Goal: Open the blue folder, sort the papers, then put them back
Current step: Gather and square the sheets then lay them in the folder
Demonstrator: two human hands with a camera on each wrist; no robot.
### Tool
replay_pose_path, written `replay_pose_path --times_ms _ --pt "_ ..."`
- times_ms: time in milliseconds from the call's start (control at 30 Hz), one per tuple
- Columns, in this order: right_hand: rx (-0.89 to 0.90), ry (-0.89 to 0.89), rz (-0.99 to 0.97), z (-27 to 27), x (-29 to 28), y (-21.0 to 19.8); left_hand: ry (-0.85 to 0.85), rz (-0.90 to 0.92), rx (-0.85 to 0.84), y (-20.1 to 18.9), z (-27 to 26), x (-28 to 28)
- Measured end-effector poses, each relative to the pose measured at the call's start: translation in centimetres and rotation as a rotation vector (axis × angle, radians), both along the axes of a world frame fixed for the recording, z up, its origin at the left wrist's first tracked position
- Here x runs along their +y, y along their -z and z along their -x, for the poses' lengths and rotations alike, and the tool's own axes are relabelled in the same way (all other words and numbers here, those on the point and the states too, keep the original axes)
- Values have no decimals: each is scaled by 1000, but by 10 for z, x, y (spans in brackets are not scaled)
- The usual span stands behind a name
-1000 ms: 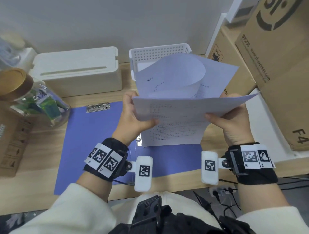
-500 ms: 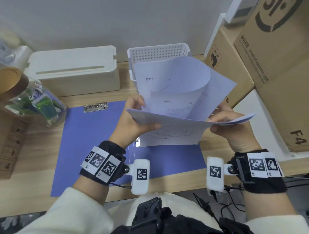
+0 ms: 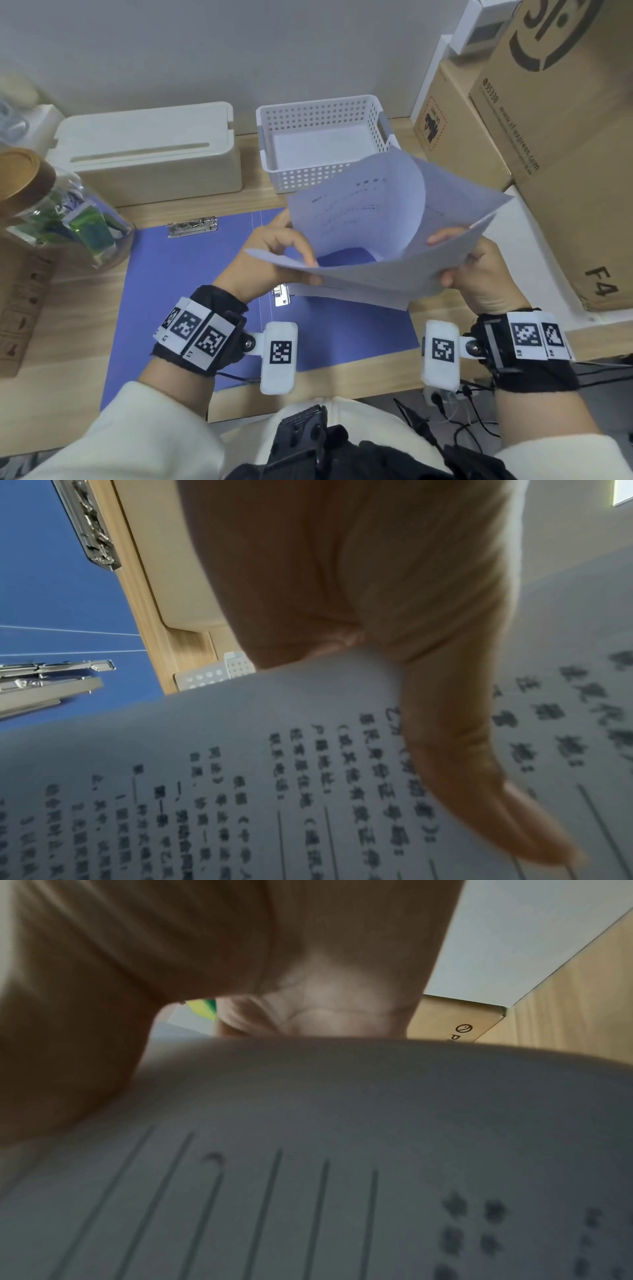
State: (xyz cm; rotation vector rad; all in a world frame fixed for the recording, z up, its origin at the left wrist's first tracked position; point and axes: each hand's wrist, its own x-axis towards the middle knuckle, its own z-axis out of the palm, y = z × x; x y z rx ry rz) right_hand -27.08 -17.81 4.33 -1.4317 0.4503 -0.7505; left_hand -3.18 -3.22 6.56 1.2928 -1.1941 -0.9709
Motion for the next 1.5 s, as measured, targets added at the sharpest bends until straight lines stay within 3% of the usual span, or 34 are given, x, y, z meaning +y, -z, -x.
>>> replay_pose_path --times_ms 200,400,500,567,633,767,833,933,1000,1167,1367,1500 --pt "-69 -101 -32 3 -4 2 164 80 127 1 -4 5" --pt "79 -102 -4 3 -1 -4 118 53 194 -1 0 -2" --pt "98 -78 12 -1 -1 -6 -4 -133 179 -4 -2 -5" --pt "72 -83 2 4 -1 -5 -157 -35 132 0 6 -6" --pt "9 -37 -65 11 0 -2 -369 -2 215 1 14 -8" --pt "-10 286 -16 1 -3 6 -594 105 202 1 23 -29" --pt "4 449 6 -9 -5 3 -596 135 241 -1 28 -34" --pt "-110 514 -36 -13 -8 -5 -574 190 263 -2 26 -34" --pt "-148 467 -41 -8 -12 -5 -554 177 235 2 17 -30" --pt "21 269 -161 -11 -9 15 -335 -139 197 26 11 -23" --pt "-59 279 -104 -8 -10 9 -379 -65 240 26 7 -22" --pt "87 190 -139 -11 -8 27 -320 -152 209 37 14 -17"
